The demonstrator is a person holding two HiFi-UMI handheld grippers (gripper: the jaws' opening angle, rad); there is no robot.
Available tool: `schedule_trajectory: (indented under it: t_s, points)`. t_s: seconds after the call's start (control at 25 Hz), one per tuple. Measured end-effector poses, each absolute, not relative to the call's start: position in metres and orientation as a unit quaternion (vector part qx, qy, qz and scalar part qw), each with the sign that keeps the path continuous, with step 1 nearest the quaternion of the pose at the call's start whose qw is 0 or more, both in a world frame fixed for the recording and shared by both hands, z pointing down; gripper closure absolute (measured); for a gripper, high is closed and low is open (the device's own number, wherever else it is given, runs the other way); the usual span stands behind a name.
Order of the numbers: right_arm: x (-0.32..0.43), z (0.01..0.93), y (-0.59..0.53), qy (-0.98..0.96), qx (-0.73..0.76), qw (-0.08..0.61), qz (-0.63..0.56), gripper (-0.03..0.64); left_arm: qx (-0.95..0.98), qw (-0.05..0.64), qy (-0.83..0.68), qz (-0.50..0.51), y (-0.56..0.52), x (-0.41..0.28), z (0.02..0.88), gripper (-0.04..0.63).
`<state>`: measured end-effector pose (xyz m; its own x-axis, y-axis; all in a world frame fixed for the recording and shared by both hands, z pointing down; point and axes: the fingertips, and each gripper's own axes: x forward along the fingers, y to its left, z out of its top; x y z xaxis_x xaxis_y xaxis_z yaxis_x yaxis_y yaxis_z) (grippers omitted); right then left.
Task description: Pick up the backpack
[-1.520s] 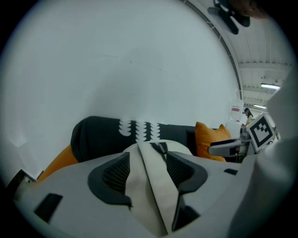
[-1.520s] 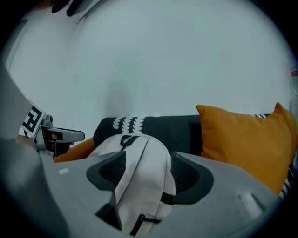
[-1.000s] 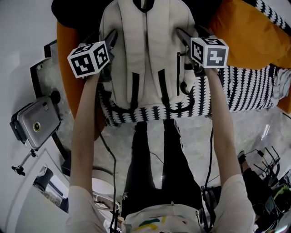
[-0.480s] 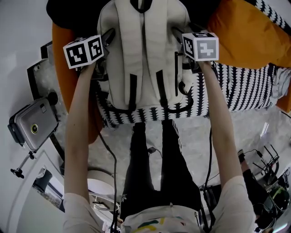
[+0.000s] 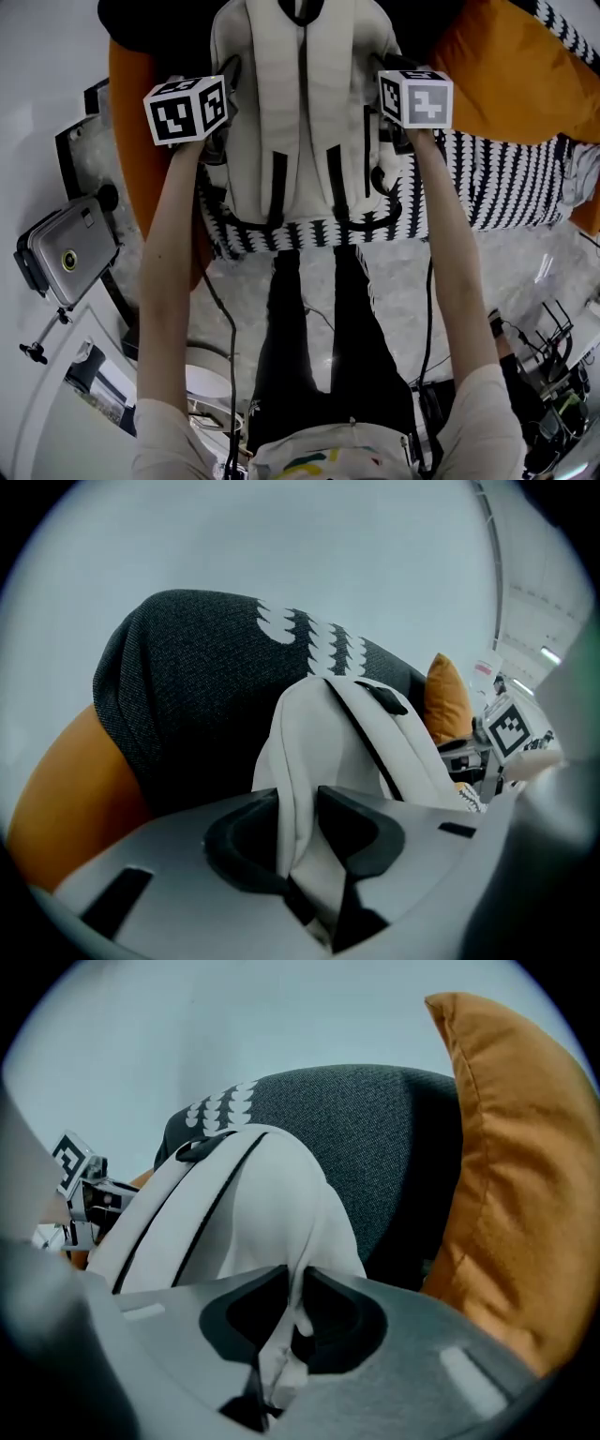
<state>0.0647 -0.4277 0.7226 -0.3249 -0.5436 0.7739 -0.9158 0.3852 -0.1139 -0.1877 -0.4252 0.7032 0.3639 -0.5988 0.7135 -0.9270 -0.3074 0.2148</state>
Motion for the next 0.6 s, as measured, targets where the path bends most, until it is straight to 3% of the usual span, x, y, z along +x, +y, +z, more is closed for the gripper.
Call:
schedule_trajectory:
  t_s: [0.4,0.6]
  points:
    - [0.062,0.712,-0.426,-0.768,0.495,0.331,0.234,0.586,0.761,0.224,-0.539,0.283,-0.422,-0.187,0.693,0.522]
    - [0.062,0.693,-0.416,-0.783,0.498,0.315,0.2,0.588,0.761,0.219,-0.553,0.259,-0.415,-0.187,0.679,0.532]
